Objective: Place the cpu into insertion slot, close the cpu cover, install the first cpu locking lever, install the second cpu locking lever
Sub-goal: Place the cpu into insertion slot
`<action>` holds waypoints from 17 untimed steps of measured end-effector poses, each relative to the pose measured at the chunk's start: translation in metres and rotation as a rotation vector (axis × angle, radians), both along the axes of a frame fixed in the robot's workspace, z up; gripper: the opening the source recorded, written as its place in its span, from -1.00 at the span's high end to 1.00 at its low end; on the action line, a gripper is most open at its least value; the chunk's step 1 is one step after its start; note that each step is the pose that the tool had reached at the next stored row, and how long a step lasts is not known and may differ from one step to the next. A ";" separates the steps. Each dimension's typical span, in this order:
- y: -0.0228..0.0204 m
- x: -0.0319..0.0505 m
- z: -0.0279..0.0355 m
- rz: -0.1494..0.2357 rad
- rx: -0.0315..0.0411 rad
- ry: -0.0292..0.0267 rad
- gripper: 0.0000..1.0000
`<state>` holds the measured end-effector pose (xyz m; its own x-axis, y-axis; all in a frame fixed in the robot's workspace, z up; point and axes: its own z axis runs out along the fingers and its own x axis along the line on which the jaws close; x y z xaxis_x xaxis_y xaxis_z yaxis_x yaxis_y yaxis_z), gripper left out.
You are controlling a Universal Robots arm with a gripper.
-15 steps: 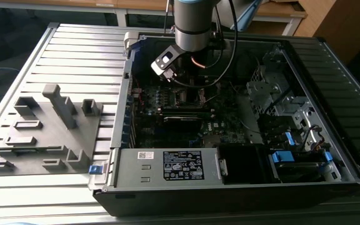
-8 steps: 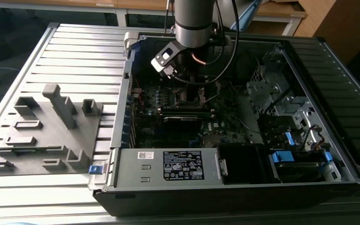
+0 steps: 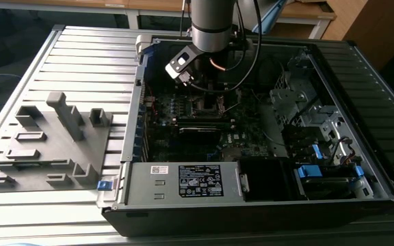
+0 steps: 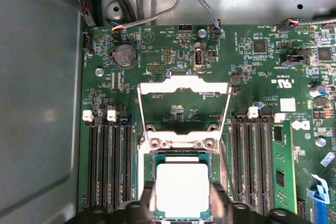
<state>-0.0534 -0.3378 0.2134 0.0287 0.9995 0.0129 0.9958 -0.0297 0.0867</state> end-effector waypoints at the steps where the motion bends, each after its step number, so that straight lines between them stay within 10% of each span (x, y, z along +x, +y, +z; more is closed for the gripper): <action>1: 0.0000 0.0000 0.0000 0.000 0.0001 0.0000 -0.06; 10: 0.0000 0.0000 0.0000 0.000 0.0009 0.0000 0.76; 17: 0.0000 0.0000 0.0000 0.000 0.0016 0.0004 0.79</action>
